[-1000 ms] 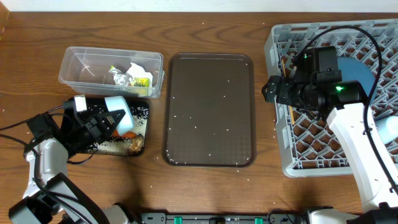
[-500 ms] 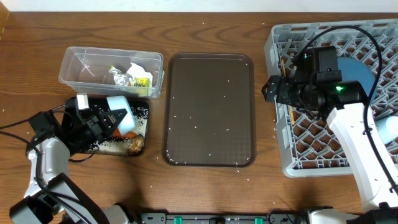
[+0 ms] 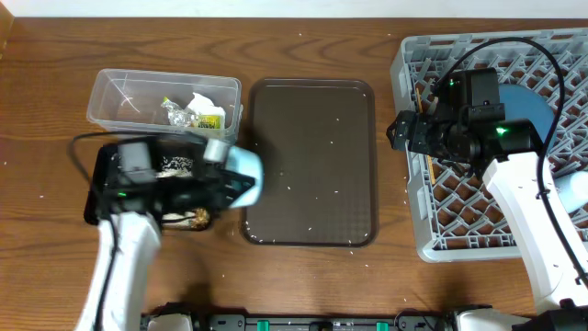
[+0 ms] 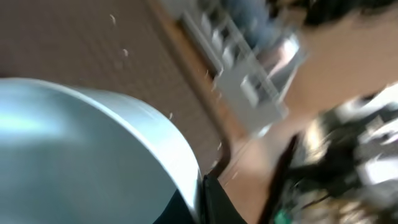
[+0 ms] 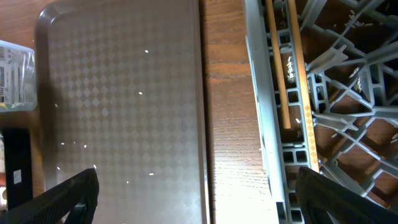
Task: Sort waste into correct bins and load items into the dishwasher rack
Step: 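Carry the empty bowl toward the rack and hand it to the right gripper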
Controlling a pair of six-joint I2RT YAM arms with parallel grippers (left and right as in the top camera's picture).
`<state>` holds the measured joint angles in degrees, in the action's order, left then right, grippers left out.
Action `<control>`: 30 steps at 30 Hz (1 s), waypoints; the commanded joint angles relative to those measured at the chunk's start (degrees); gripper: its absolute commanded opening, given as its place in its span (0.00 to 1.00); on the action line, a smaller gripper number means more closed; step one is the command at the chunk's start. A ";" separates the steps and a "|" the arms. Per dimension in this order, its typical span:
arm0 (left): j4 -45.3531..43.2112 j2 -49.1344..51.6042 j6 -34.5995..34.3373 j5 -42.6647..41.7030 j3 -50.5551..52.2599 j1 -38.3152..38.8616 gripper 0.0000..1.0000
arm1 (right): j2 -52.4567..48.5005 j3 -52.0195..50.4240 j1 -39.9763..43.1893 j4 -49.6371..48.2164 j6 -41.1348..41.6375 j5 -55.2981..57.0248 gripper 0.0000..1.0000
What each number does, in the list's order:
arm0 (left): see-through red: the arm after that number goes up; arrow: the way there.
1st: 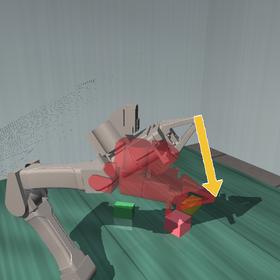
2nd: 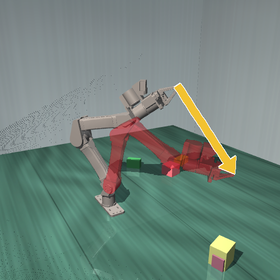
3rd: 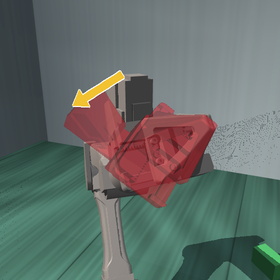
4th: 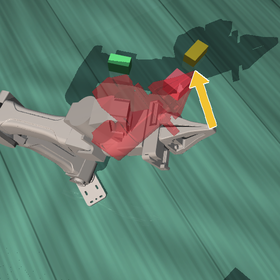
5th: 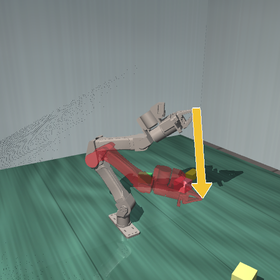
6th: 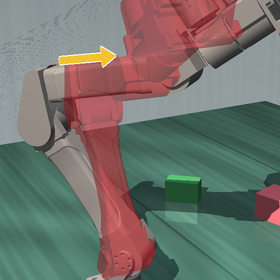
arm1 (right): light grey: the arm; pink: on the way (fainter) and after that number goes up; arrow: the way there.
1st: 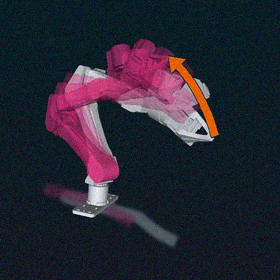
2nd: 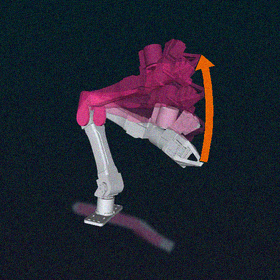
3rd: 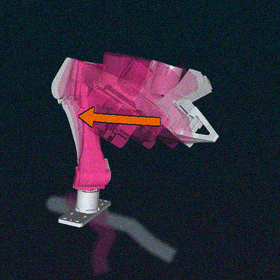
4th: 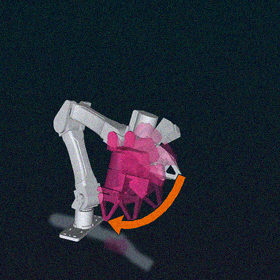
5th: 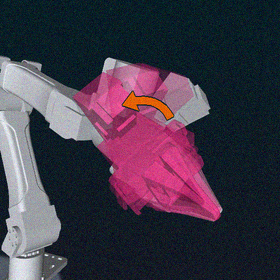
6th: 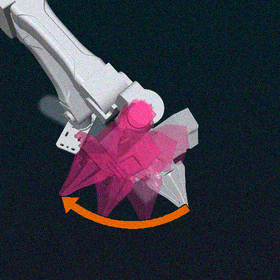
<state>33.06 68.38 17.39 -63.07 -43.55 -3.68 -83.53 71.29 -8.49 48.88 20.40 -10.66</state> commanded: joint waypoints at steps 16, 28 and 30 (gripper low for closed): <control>-58.58 8.24 -43.41 19.47 -1.36 28.44 0.06 | 10.08 1.11 17.29 1.01 3.32 -3.78 0.97; -93.85 36.63 -68.17 16.55 -15.58 37.99 0.07 | 13.33 0.92 29.83 9.73 3.37 -3.76 0.99; -93.90 40.06 -70.27 18.34 -18.49 40.63 0.06 | 13.33 0.92 29.83 9.99 3.34 -3.74 0.99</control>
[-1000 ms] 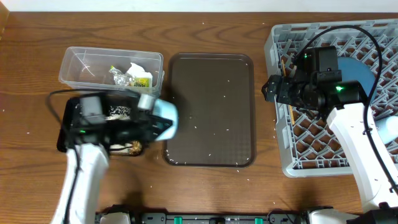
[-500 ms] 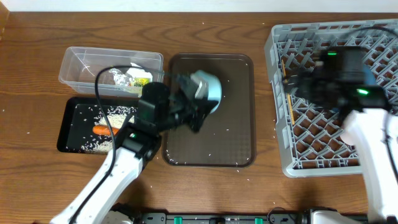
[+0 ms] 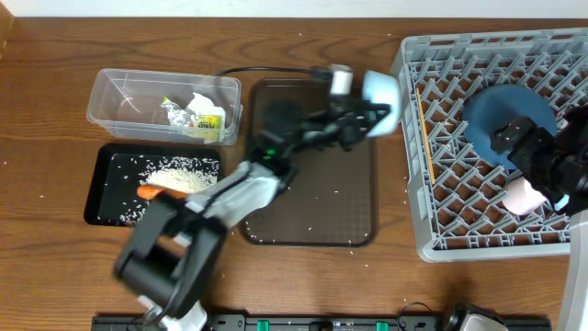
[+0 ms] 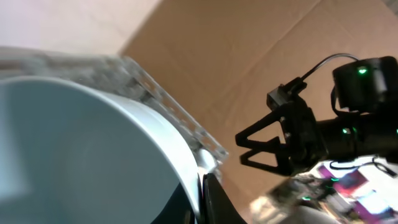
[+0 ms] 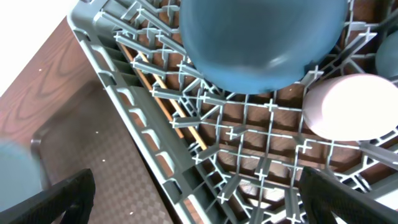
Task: Sort waste into correct bins and load items into the dishwasher rack
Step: 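Carry the empty bowl toward the rack and hand it to the right gripper, then place the light-blue bowl upright in the rack with the right gripper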
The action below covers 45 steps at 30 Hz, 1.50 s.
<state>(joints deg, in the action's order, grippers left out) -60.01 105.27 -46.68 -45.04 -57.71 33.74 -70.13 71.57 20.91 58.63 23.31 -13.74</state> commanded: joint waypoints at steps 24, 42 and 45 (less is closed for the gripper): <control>-23.08 27.19 -34.25 12.07 -14.21 10.38 0.07 | -1.57 0.07 0.42 2.91 -1.77 0.24 0.99; -9.70 22.14 -24.26 0.24 -14.21 2.99 0.98 | -1.79 -0.13 0.42 2.91 -2.84 0.44 0.99; 2.58 17.99 -17.00 -0.96 -14.21 1.68 0.98 | -1.79 -0.13 0.42 2.89 -2.84 0.44 0.99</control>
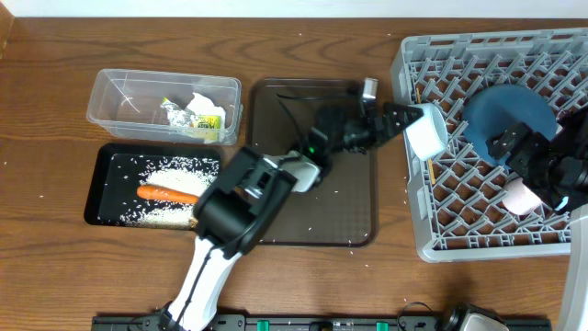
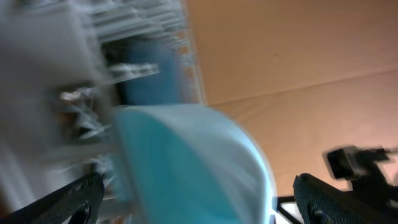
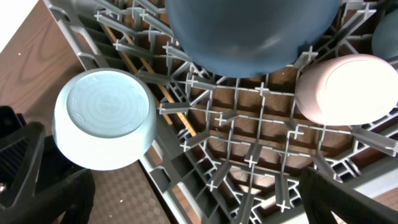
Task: Sort waste into correct bins and load items into the dishwasher rack
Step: 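Place the light-blue bowl upright in the rack with the right gripper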
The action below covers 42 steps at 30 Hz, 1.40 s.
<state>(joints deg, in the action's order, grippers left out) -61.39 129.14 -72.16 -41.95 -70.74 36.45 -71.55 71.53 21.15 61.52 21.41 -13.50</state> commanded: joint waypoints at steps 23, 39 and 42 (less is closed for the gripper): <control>100.35 -55.12 58.16 33.77 -1.18 -15.04 0.98 | -0.35 -0.09 -2.69 -5.57 -11.47 -21.27 0.92; 122.66 -75.12 58.18 53.13 -1.16 -22.01 0.98 | 1.33 -0.07 -36.26 -7.43 -12.33 -7.28 0.92; 122.66 -75.17 58.21 53.13 -1.16 -22.01 0.98 | 3.89 -0.04 -39.26 -8.94 -13.35 -7.26 0.99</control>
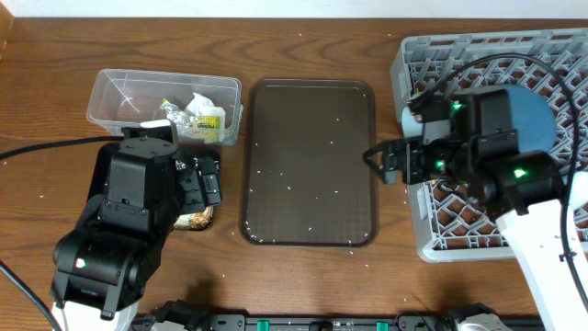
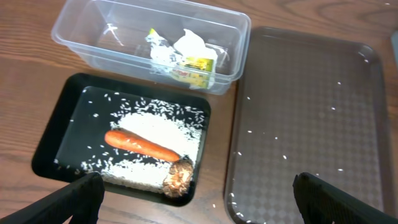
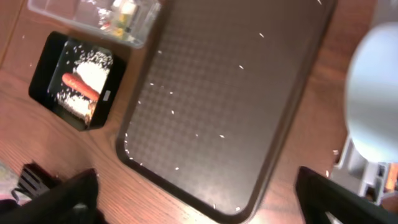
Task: Sort waste into correct bins and load items into the dishwasher rack
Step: 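Place the light-blue bowl upright in the rack with the right gripper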
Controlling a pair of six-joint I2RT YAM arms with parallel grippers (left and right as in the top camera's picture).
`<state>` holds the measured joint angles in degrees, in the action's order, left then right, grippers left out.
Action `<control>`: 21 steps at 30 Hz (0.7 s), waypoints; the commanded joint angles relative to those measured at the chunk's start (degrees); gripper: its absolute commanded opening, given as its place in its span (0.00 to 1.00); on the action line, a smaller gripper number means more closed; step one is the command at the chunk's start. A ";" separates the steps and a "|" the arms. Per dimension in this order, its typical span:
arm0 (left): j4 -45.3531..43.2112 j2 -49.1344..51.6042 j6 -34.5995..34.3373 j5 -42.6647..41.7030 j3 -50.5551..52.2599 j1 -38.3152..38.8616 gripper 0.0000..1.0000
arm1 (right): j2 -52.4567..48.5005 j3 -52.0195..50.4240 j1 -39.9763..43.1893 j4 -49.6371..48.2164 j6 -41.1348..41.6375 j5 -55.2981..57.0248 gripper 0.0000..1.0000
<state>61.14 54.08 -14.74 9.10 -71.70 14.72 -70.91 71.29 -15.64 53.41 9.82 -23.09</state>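
My left gripper [image 2: 196,191] is open and empty, above the black tray [image 2: 62,134] that holds rice, a carrot [image 2: 140,144] and a brown scrap [image 2: 177,180]. In the overhead view the left gripper [image 1: 197,184] sits over that tray's right end. The pale blue bowl [image 3: 373,93] rests at the left edge of the grey dishwasher rack [image 1: 551,46], mostly hidden under the right arm in the overhead view. My right gripper [image 3: 196,186] is open and empty over the brown tray [image 3: 236,106]; in the overhead view the right gripper [image 1: 384,165] is at that tray's right edge.
A clear bin [image 2: 149,37] with crumpled wrappers stands behind the black tray. The brown tray [image 1: 308,161] carries only scattered rice grains. A dark blue plate [image 1: 540,115] stands in the rack behind the right arm.
The left arm has gone from the rack's left edge back to the black tray, without the bowl, which stays in the rack. The right arm has moved left, over the brown tray's right edge.
The left gripper held the pale blue bowl by the black tray. Then it had the bowl high near the rack's corner, while the right arm had drawn back right. Then the bowl was at the rack's left edge. Now it lies there, with both grippers empty.
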 commanded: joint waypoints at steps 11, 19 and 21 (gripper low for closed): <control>0.13 0.26 0.79 2.08 -0.17 -0.28 0.98 | 16.52 0.22 -3.78 -0.28 -5.27 7.34 0.99; 0.13 0.26 0.79 2.08 -0.15 -0.28 0.98 | 24.46 0.22 -1.77 1.70 -10.45 22.53 0.99; 0.13 0.26 0.76 2.08 -0.15 -0.28 0.98 | 26.27 0.22 -1.79 2.93 -12.33 22.71 0.99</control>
<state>61.12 54.26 -14.72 9.93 -71.70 14.72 -46.94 71.29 -17.85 55.48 1.72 -4.86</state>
